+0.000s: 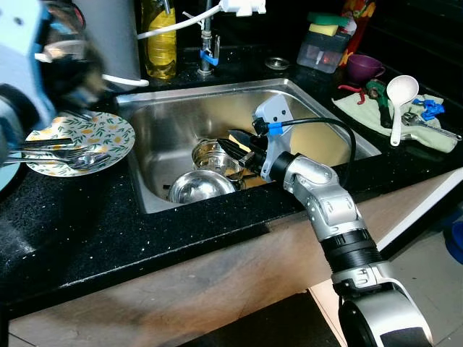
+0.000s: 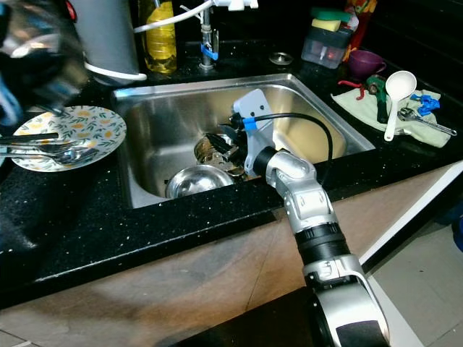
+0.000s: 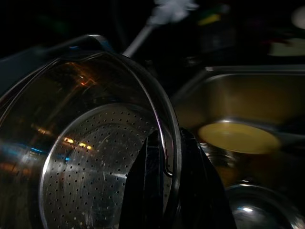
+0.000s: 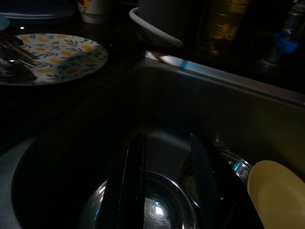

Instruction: Kitchen organization

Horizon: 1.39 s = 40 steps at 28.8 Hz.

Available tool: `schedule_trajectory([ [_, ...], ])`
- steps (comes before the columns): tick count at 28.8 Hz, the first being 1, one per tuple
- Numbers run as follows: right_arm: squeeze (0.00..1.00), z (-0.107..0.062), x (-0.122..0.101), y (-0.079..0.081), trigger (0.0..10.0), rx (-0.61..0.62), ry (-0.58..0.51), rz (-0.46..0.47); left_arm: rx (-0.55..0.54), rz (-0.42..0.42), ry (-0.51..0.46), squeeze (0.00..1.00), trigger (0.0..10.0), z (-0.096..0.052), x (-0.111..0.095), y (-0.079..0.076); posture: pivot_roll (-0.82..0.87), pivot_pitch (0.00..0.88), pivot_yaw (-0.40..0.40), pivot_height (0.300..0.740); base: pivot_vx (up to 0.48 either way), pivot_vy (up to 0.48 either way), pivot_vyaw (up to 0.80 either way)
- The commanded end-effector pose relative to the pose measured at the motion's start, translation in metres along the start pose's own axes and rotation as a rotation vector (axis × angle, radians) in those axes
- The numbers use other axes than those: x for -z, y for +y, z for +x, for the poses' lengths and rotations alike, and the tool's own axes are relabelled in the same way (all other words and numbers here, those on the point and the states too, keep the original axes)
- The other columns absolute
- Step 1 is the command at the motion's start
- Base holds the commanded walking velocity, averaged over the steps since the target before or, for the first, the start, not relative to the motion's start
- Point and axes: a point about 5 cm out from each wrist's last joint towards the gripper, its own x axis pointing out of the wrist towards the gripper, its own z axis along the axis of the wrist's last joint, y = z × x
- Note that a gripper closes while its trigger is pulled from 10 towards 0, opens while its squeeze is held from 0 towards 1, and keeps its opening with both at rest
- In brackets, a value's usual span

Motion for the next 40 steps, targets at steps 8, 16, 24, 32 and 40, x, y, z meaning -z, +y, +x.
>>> schedule_trajectory([
  [8, 0.00, 0.000, -0.012, -0.005, 10.0, 0.119, -0.072, 0.058, 0.170, 0.237, -0.058, 0.00, 0.0, 0.017, 0.006, -0.043, 0.01, 0.182, -0.068, 0.740, 0.000, 0.000, 0.00],
  [16, 1.00, -0.003, -0.020, -0.006, 10.0, 0.170, -0.112, 0.123, 0.285, 0.493, -0.116, 0.00, 0.0, 0.023, 0.013, -0.066, 0.01, 0.182, -0.060, 0.740, 0.000, 0.000, 0.00],
  [24, 1.00, -0.004, -0.038, -0.015, 10.0, 0.273, -0.154, 0.157, 0.386, 0.686, -0.068, 0.00, 0.0, 0.022, 0.039, -0.077, 0.01, 0.176, -0.054, 0.740, 0.000, 0.000, 0.00],
  [32, 1.00, -0.007, -0.050, -0.024, 10.0, 0.340, -0.219, 0.232, 0.394, 0.708, -0.058, 0.00, 0.0, 0.019, 0.045, -0.075, 0.01, 0.168, -0.053, 0.740, 0.000, 0.000, 0.00],
  [40, 0.00, 0.004, -0.062, 0.006, 10.0, 0.137, -0.270, 0.493, 0.423, 0.709, -0.079, 0.00, 0.0, 0.019, 0.046, -0.085, 0.01, 0.158, -0.051, 0.740, 0.000, 0.000, 0.00],
])
